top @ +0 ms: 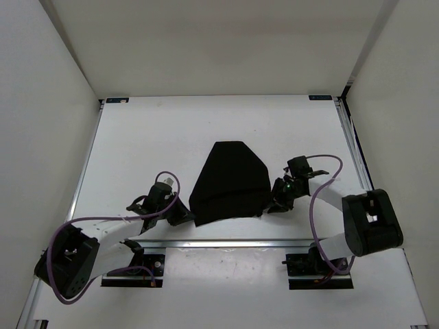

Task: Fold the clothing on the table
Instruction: Flatten the skirt out

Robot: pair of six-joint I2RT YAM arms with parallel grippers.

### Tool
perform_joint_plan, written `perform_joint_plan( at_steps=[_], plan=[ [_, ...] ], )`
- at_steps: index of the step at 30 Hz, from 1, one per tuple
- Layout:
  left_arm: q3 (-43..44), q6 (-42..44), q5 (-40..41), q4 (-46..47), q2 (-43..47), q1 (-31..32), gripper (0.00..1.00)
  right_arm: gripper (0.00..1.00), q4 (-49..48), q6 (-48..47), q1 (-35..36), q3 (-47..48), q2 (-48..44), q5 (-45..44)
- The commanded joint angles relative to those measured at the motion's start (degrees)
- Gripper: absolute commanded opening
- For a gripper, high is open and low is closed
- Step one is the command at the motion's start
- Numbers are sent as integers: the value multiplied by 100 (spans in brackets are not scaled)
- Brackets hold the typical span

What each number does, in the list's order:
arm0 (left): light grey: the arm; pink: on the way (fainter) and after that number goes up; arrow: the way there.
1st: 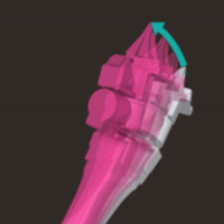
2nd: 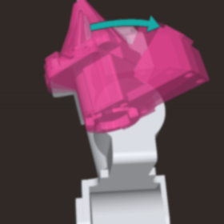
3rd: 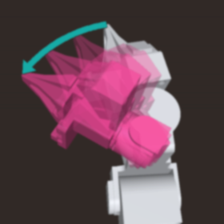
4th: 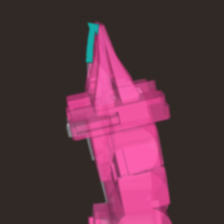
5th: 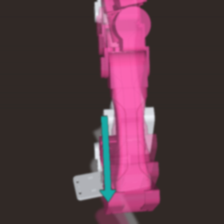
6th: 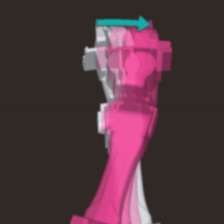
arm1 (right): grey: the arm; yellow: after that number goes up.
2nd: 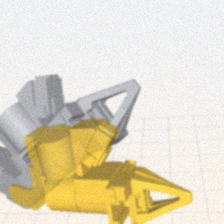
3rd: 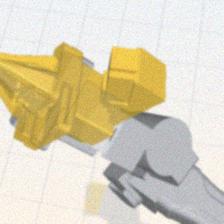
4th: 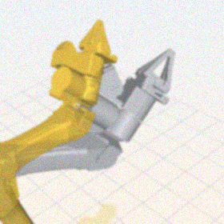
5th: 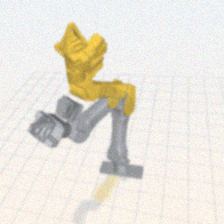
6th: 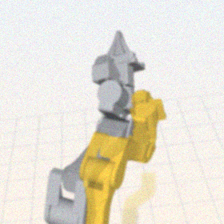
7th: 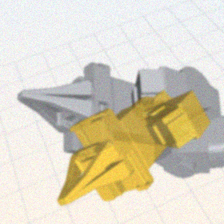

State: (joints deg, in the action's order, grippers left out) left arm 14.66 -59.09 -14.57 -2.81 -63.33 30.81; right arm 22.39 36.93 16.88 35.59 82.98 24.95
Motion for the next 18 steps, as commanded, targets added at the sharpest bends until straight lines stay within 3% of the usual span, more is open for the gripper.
perform_joint_plan(
  at_steps=[1, 7, 18],
  plan=[
    [160, 91, 42, -150, -13, -40, 0, 35, 703, -107, -159, 281, -510, -551],
    [231, 143, 42, -115, -100, -31, 0, 36, 495, 68, -159, 194, -836, -299],
    [310, 188, 51, -150, -127, -39, 0, 37, -340, 174, 122, -17, 94, 133]
  ],
)
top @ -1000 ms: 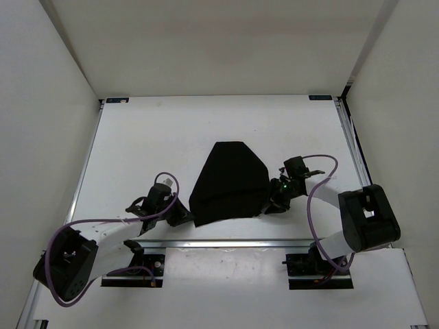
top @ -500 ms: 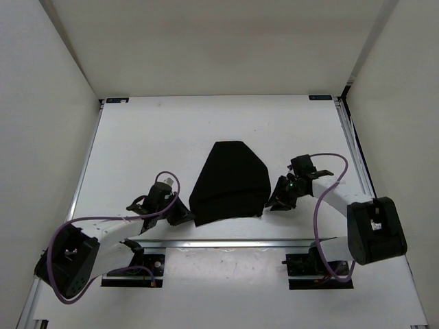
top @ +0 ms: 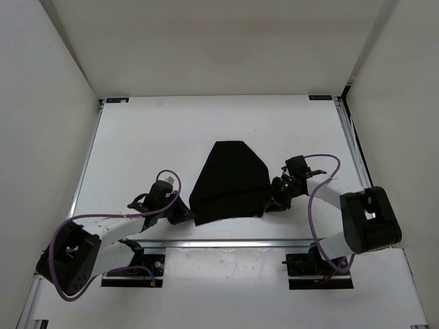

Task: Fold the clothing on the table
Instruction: Flatten the skirt out

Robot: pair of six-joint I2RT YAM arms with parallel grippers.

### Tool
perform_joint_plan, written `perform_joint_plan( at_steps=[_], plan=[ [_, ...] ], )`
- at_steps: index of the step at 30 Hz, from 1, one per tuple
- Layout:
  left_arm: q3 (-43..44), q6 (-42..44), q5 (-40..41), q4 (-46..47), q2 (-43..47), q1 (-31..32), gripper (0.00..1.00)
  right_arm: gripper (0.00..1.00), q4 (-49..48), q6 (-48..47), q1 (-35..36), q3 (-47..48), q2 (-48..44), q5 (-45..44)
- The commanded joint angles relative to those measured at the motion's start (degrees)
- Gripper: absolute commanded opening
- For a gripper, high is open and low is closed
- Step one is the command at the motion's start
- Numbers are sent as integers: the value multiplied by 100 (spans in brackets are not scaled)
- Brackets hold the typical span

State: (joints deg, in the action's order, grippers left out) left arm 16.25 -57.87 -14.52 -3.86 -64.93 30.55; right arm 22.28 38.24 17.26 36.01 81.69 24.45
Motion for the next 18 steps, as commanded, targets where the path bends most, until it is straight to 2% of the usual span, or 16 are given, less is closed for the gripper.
perform_joint_plan(
  at_steps=[1, 3, 5, 7, 8, 12, 18],
  plan=[
    [133, 65, 29, -45, -2, -13, 0, 38, -339, 17, 111, -42, 285, 235],
    [107, 82, 29, -19, 50, -40, 0, 36, -304, -53, 251, 2, 435, 166],
    [71, 48, -24, -1, 59, -84, 0, 29, -207, -114, 278, -6, 549, -35],
    [45, 48, -24, -1, 138, -154, 0, 5, -137, -176, 174, -32, 506, -220],
    [27, 56, -7, -10, 182, -172, 0, 0, -41, -211, 164, -15, 488, -378],
    [53, 258, 11, -228, 322, -338, 0, 0, 766, -510, -151, 116, 147, -984],
    [45, 504, -6, -361, 428, -541, 0, 0, 1410, -888, -574, 170, -259, -1170]
  ],
)
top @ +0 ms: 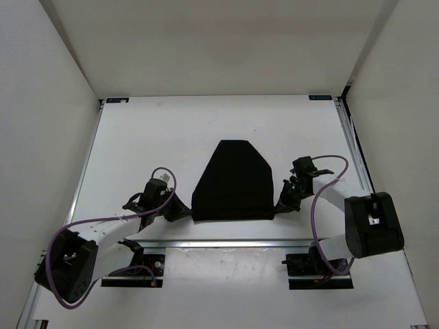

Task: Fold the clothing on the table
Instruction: Flatten the skirt out

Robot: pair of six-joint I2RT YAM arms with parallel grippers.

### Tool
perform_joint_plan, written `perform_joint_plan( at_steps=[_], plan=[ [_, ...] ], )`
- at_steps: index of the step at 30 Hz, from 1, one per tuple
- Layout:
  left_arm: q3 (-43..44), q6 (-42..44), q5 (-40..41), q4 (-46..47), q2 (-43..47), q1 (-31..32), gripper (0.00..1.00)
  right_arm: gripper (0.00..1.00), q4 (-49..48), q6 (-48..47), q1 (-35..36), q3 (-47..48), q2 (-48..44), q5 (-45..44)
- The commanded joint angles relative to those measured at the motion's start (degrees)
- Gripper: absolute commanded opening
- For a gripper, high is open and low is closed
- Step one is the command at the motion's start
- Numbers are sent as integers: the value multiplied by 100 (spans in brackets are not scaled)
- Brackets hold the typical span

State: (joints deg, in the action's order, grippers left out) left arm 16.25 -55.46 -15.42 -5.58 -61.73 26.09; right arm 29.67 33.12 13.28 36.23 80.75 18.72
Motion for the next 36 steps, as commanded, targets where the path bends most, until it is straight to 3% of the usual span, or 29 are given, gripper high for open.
perform_joint_plan(
  at_steps=[1, 8, 9, 10, 13, 24, 36],
  plan=[
    [45, 238, 135, -197, 92, -86, 0, 0, 689, -394, -185, 165, -191, -632],
    [97, 220, -57, 92, -93, -7, 0, 3, 479, -377, -202, 209, -139, -238],
    [63, 185, -92, 214, -93, 2, 3, 11, 443, -394, -159, 218, -112, -159],
    [-16, 98, -145, 285, -76, -16, 11, 16, 391, -377, -159, 209, -147, -89],
    [-270, -174, -443, 742, -93, -51, 17, 26, 285, -438, -168, 192, -173, 105],
    [-517, -378, -585, 1077, -172, -86, 50, 33, -251, -289, -220, -19, -121, 1010],
    [-342, -307, -629, 1059, -471, 90, 48, 33, -234, -183, 131, -2, 90, 1160]
  ],
)
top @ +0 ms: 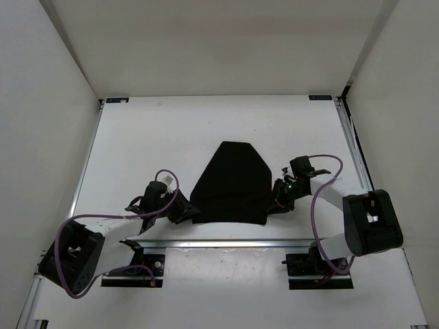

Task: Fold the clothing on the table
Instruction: Flatten the skirt out

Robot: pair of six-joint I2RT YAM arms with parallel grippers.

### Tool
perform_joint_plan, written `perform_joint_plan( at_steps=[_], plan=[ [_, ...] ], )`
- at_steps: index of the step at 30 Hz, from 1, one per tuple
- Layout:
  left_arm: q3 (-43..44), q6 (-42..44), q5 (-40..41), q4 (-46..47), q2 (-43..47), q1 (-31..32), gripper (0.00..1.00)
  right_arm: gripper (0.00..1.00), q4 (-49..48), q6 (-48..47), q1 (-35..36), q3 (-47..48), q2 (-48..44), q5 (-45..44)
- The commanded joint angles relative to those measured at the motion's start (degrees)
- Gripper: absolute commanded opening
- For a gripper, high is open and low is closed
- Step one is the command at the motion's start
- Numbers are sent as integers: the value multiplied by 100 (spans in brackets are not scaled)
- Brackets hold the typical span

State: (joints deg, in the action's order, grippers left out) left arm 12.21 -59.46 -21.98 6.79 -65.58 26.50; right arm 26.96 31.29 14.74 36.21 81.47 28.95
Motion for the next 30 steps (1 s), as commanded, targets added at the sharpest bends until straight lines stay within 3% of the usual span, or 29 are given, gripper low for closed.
perform_joint_plan(
  at_steps=[1, 4, 6, 7, 9, 20, 29, 30],
  plan=[
    [45, 127, 1, -160, -112, 22, 47, 33, 98, 26, -24, -17, 27, 120],
    [98, 137, -18, -169, -174, 83, 39, 42, 81, 26, -51, -43, -35, 172],
    [124, 163, -78, -178, -235, 83, 25, 51, 108, 70, -51, -61, -44, 155],
    [159, 180, -61, -230, -236, 66, 10, 51, 108, 44, -50, -61, -96, 111],
    [203, 242, -9, -335, -210, 92, 0, 51, 134, 62, -7, -44, -105, 120],
    [265, 277, -61, -424, -271, 109, 0, 49, 221, 167, 169, -88, 27, 94],
    [168, 260, -79, -231, -385, 48, 0, 29, -524, 255, 283, -448, 325, 137],
    [194, 268, -70, -196, -350, -4, 0, 22, -560, 264, 249, -387, 456, 155]
  ],
)
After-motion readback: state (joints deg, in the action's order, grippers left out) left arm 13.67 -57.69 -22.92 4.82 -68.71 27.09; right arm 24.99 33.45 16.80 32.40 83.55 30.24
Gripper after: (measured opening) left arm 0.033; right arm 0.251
